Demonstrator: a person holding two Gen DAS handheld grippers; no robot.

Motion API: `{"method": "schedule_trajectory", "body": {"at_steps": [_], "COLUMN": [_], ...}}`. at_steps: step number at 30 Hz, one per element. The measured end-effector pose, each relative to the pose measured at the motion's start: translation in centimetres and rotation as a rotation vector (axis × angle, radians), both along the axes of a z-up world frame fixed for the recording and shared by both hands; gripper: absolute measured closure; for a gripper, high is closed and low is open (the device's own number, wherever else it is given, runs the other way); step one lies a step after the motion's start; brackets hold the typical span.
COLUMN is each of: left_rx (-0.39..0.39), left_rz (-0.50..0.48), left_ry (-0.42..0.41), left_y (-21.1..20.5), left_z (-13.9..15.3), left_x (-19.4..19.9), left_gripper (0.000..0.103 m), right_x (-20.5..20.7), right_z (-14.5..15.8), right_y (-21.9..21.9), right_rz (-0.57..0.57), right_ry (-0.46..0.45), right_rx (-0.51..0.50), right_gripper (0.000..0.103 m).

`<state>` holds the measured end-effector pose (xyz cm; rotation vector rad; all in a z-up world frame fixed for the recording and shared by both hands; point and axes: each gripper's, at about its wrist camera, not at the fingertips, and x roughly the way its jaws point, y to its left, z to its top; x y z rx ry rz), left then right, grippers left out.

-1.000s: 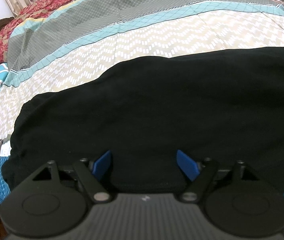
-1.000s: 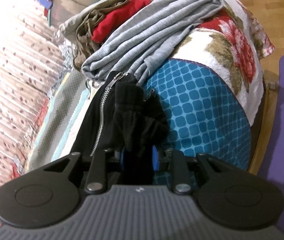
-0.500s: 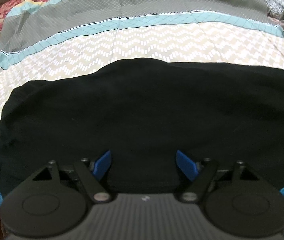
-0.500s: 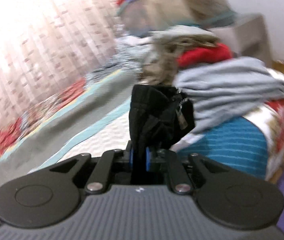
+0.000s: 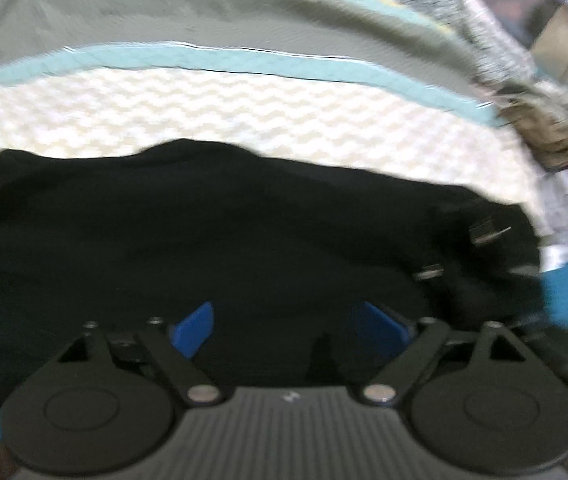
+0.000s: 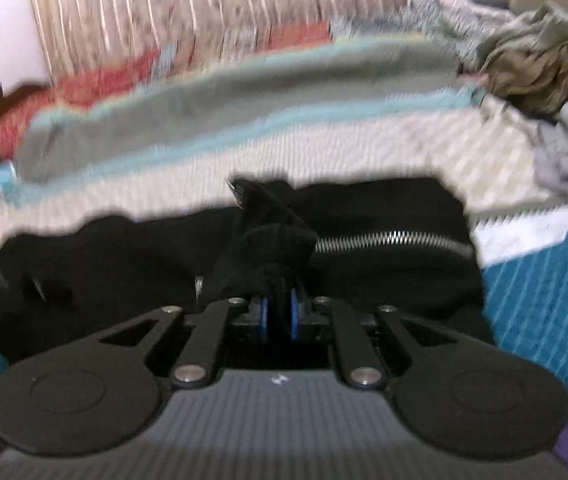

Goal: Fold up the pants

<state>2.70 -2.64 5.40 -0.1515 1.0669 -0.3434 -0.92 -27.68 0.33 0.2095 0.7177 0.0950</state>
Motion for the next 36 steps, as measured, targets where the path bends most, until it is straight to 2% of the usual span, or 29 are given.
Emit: {"method": "schedule_trajectory", "body": {"at_steps": [6,9,12,16,18,21,23,27,30,32,34,36], "left_rx": [-0.182,-0.228,-0.225,-0.16,-0.18,-0.182,-0.19,-0.258,-0.268,-0.248,-0.218,-0.165], "left_rz": [-0.12,-0.172,-0.227,-0.264,-0.256,-0.256,-0.247,-0.195,-0.18,-0.195,-0.212,-0.217], "left_ry": [0.107,0.139,0.161,0.207,0.235,0.237,0.25,0.297,0.304,0.302,0.307,0.285], "left_y": [-3.3,-6.4,-9.9,-13.1,-13.4,-13.3,-13.0,-11.5,-11.6,-12.7,-14.0,-14.8], "left_z": [0.4,-0.1,-0.8,-2.6,-3.1,-3.0,-3.2,-3.5,-3.6,-3.9,-4.3,-4.6], "left_x": [3.2,4.6,5.2,5.6,5.7,5.3,5.4,5.7,6.2,6.3,6.1,5.7], "left_gripper": [0.009,0.0,0.0,0.0,0.0,0.0,0.0,0.0,0.0,0.006,0.037,0.058], "right_x": [-0.5,-1.0,-0.9,-1.1,-1.6,-2.8,-3.9,-5.6,-6.1,-6.5,-7.2,-7.8], "right_z": [0.8,0.8,0.5,0.3,0.6,1.0,1.2,1.3,0.7,0.1,-0.1,-0.1], "right_y": [-0.7,-0.2,-0.1,0.5,0.3,-1.7,-3.1,-4.7,-6.4,-7.8,-9.1,-10.3], "right_rz": [-0.009,-0.009,-0.015,0.038,0.058,0.088,0.111,0.114,0.065,-0.007,-0.082,-0.157], "right_ry": [-0.042,-0.073,-0.071,-0.06,-0.071,-0.094,-0.122,-0.12,-0.088,-0.077,-0.088,-0.109], "right_rx": [0.03,0.048,0.049,0.004,-0.016,0.069,0.149,0.237,0.353,0.429,0.486,0.518], "right_gripper": [0.09,0.09,0.089,0.072,0.07,0.066,0.043,0.042,0.042,0.042,0.042,0.042]}}
